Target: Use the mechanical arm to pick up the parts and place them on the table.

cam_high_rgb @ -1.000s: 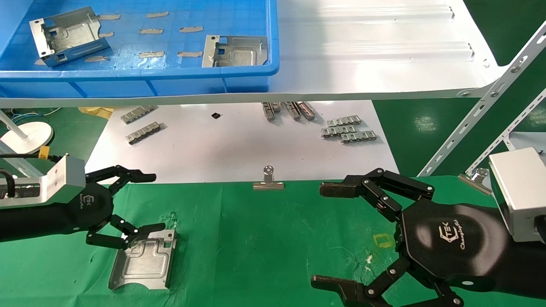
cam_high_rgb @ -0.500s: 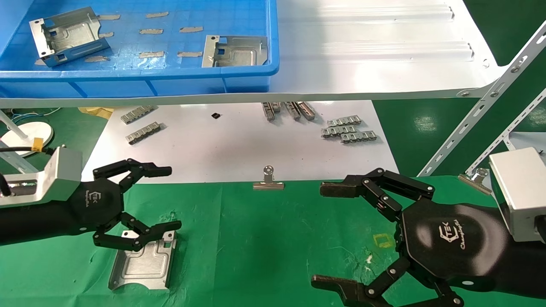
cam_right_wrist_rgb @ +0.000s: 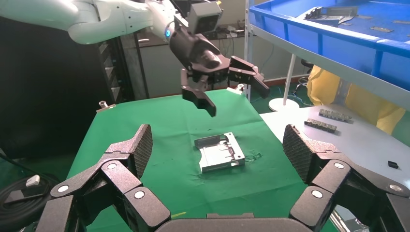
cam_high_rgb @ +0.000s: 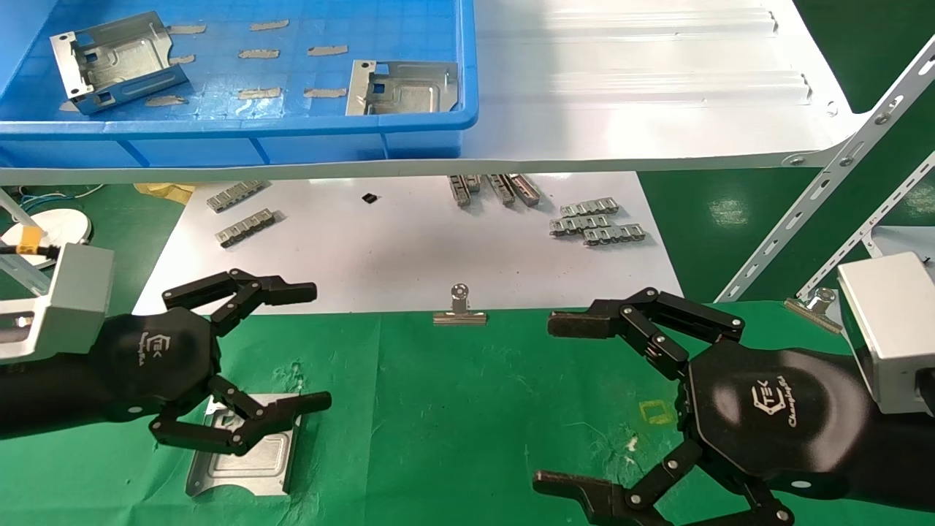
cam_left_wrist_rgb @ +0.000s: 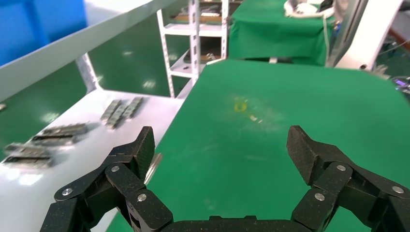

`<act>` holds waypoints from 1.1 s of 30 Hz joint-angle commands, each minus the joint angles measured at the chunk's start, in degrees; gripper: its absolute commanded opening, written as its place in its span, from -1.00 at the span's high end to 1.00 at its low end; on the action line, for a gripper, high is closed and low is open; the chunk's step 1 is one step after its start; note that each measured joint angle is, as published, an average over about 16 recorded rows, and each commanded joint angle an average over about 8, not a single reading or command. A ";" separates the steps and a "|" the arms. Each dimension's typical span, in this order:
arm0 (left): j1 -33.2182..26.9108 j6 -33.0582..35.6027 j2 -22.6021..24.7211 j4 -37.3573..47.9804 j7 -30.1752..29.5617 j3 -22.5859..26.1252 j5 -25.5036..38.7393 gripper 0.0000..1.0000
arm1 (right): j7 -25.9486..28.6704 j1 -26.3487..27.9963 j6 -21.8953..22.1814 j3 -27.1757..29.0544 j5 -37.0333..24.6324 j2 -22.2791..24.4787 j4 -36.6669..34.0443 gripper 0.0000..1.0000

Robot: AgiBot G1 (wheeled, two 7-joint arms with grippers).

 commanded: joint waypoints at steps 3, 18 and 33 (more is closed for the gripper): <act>2.13 -0.39 -0.65 -4.24 -2.79 -1.88 -1.47 -1.00 | 0.00 0.00 0.00 -0.01 0.00 0.00 0.00 -1.00; 9.65 -1.75 -2.92 -19.23 -12.59 -8.53 -6.68 -1.00 | -0.02 0.00 0.02 -0.03 0.02 0.01 0.00 -1.00; 10.52 -1.96 -3.22 -20.82 -13.40 -9.28 -7.36 -1.00 | -0.02 -0.01 0.03 -0.03 0.03 0.02 -0.02 -1.00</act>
